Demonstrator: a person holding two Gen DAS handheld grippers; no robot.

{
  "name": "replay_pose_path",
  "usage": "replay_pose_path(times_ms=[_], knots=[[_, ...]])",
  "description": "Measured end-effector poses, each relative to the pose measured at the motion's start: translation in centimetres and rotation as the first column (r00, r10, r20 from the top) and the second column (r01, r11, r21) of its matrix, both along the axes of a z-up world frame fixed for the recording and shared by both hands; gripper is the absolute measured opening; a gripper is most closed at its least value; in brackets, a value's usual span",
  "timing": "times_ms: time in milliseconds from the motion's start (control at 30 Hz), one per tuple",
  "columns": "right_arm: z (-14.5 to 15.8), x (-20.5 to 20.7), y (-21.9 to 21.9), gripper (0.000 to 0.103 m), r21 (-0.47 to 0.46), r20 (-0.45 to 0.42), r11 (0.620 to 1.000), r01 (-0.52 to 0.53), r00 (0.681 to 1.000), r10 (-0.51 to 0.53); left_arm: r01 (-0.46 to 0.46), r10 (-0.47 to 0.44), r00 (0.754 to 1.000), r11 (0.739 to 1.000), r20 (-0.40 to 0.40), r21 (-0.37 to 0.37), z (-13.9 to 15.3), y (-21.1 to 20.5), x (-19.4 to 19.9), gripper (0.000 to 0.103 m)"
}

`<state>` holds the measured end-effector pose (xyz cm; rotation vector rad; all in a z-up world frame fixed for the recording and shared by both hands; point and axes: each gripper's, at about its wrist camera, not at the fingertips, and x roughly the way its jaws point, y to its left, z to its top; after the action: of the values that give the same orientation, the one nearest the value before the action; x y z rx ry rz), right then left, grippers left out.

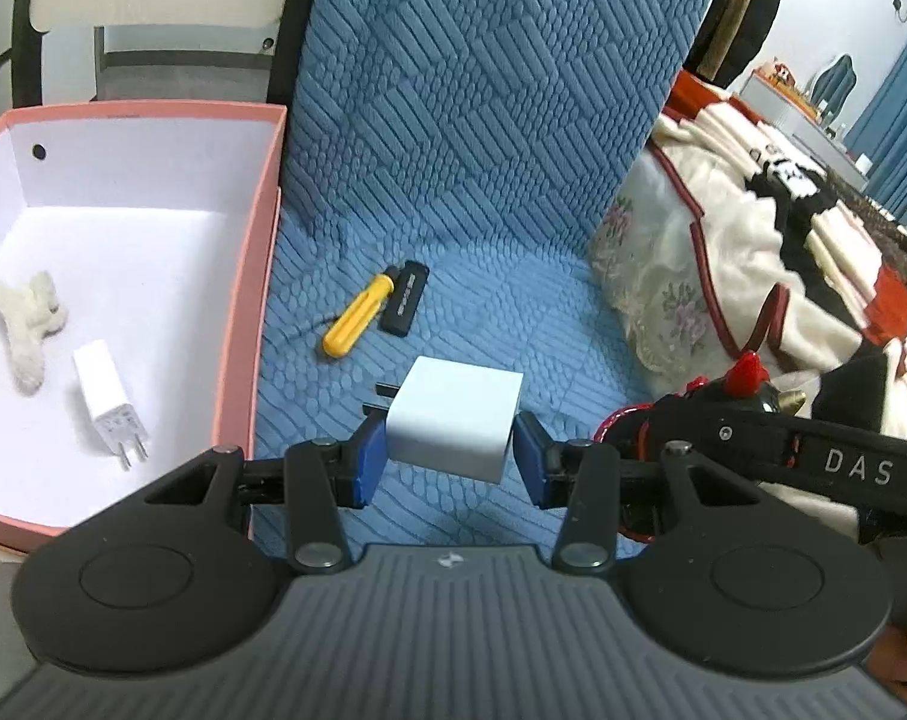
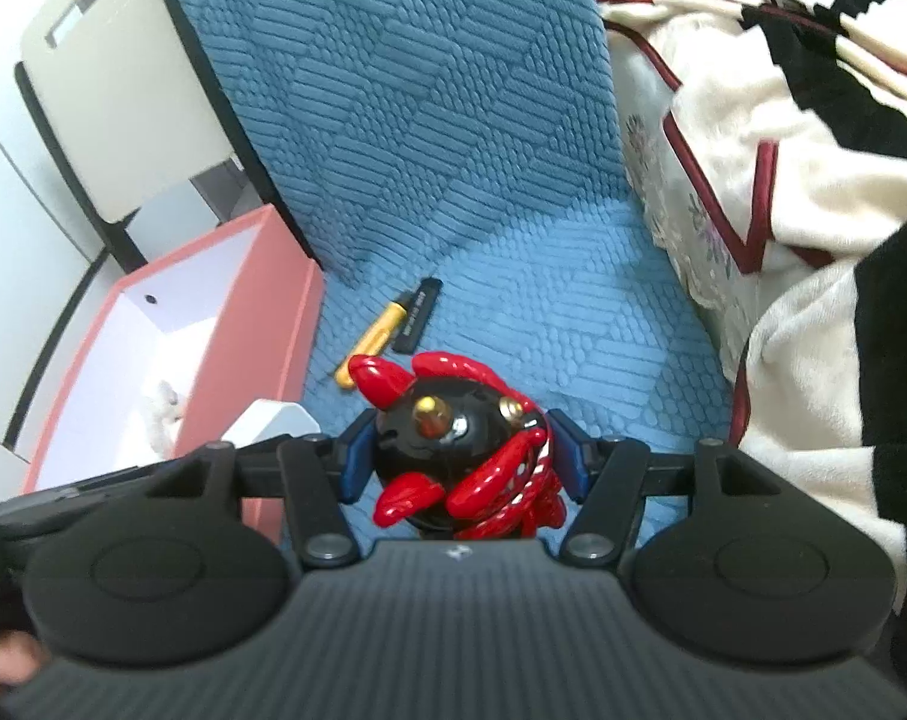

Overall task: Organize rigid objects
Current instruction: 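Carry the figure and charger with both tools over the pink box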

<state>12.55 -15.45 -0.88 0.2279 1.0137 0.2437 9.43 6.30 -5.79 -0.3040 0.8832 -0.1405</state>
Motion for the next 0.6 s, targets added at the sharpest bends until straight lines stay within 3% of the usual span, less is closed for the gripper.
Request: replay_pose_path(times_ms=[600], knots=[[4.1,0.3,6.1,0.062,0.044,0.090,0.992,-0.122,0.989,0.117,-0.121,0.121,0.990,0.993,0.072,-0.003,4.8,7.3,-1.3,0.051]])
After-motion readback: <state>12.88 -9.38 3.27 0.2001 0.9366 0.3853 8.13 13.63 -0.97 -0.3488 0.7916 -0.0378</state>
